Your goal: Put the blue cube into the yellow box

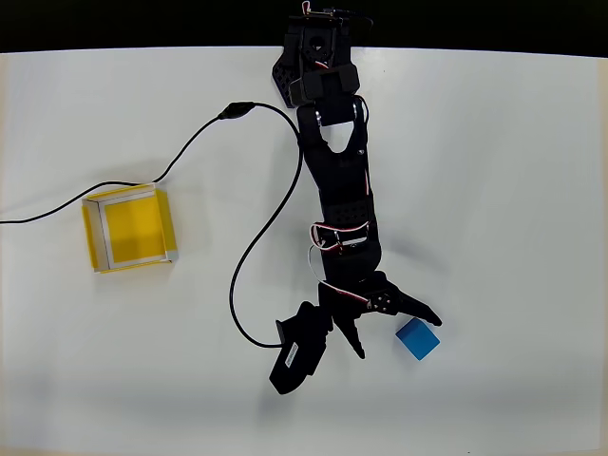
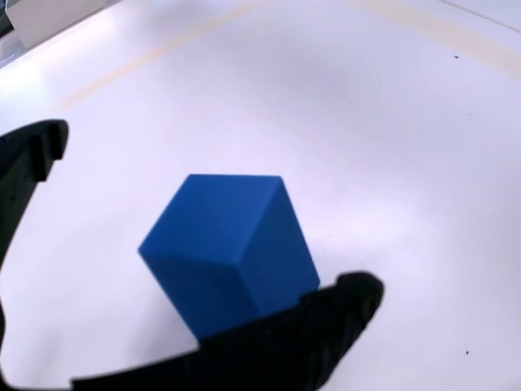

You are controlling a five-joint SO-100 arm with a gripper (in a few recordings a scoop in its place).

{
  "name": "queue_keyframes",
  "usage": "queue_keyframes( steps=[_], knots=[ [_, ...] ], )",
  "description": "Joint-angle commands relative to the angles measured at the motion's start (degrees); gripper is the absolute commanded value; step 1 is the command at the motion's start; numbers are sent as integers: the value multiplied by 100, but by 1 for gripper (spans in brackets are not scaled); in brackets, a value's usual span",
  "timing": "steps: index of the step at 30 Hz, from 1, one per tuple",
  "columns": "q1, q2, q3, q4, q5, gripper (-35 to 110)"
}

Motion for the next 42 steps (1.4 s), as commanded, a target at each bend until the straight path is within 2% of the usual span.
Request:
queue_keyframes(
  steps=[1,13,25,35,42],
  knots=[
    [-158,9,-940,-308,-18,66],
    [-483,-1195,-2013,-272,-79,66],
    [-835,-1644,-2188,-114,-114,63],
    [-888,-1881,-2566,457,-132,44],
    [-765,-1854,-2566,729,-650,31]
  ],
)
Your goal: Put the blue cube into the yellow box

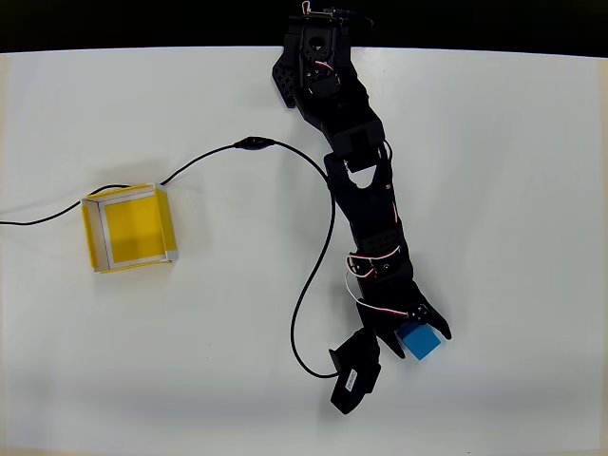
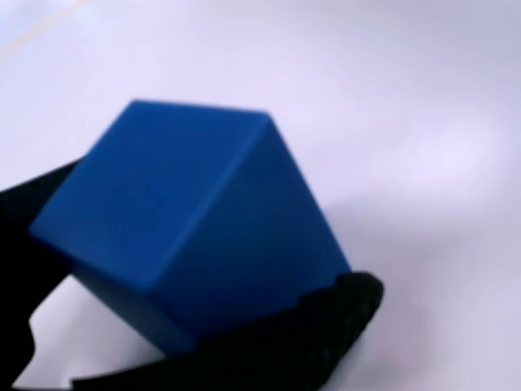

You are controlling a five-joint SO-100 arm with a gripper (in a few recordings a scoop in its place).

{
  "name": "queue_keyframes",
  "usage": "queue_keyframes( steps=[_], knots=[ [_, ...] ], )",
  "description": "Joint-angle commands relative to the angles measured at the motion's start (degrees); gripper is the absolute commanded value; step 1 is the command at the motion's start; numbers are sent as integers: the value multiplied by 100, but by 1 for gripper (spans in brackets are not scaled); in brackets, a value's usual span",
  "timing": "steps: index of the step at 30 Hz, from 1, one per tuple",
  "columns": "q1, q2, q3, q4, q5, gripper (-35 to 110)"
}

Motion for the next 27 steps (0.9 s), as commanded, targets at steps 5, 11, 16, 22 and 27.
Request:
queue_keyframes(
  steps=[5,11,16,22,27],
  knots=[
    [158,475,-545,114,-510,25],
    [281,703,-457,299,-773,21],
    [510,1090,-316,492,-1020,20],
    [888,1846,-9,589,-1389,19],
    [1327,2848,448,703,-1644,19]
  ],
)
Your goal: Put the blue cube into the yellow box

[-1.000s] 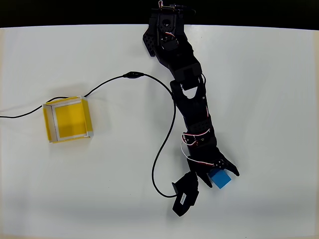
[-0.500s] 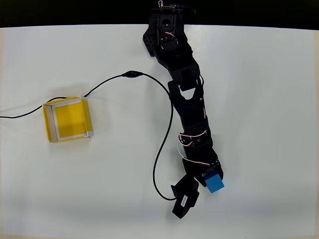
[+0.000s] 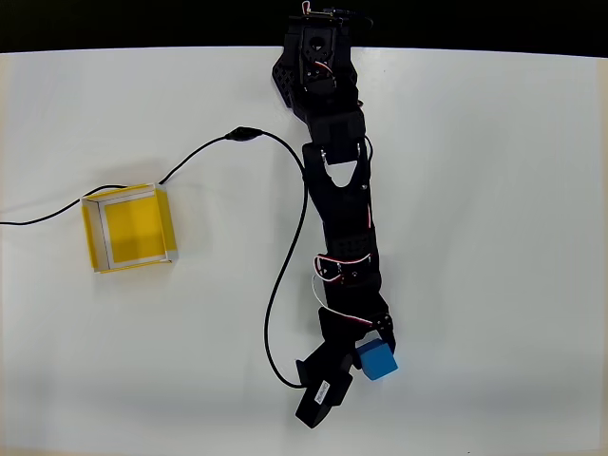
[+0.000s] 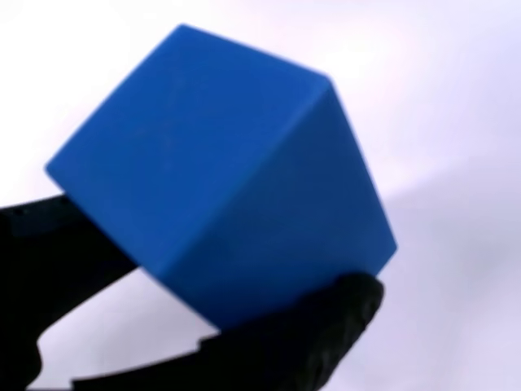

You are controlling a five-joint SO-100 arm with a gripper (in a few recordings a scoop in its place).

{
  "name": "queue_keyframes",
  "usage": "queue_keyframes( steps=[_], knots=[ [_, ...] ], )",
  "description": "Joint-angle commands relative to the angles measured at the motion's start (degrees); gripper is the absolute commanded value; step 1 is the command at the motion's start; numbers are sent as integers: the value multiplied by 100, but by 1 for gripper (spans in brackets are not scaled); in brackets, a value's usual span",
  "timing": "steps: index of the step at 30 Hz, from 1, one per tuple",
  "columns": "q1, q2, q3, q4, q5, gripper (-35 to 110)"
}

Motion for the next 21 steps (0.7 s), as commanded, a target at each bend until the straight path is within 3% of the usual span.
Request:
queue_keyframes(
  steps=[1,12,21],
  knots=[
    [343,1925,158,44,-211,19],
    [2004,4658,1793,914,-105,19],
    [3885,5634,2514,1345,-53,19]
  ],
)
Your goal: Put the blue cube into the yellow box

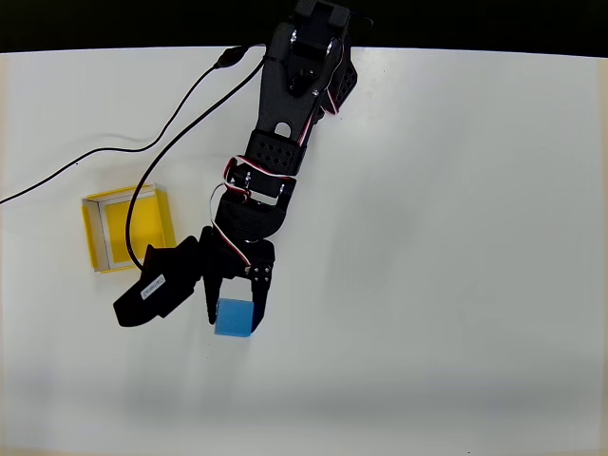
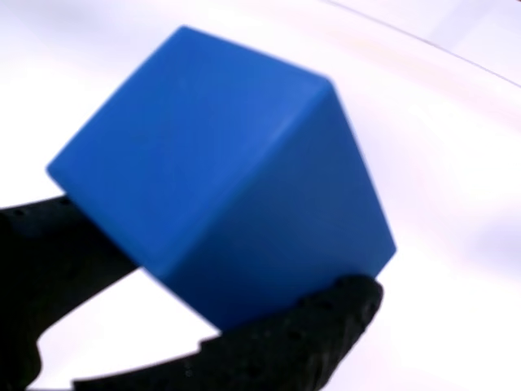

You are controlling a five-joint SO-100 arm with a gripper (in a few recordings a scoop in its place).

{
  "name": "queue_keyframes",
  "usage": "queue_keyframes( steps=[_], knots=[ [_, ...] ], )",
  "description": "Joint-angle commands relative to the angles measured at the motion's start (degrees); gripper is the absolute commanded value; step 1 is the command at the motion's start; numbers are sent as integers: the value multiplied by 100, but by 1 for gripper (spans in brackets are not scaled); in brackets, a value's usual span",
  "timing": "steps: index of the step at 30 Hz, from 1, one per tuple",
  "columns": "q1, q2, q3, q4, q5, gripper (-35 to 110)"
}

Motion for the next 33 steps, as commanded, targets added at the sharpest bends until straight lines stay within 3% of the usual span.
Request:
queue_keyframes(
  steps=[1,14,33],
  knots=[
    [949,870,-70,123,35,19],
    [3190,-176,-114,-527,79,18],
    [3419,-2030,-53,-1512,0,19]
  ],
)
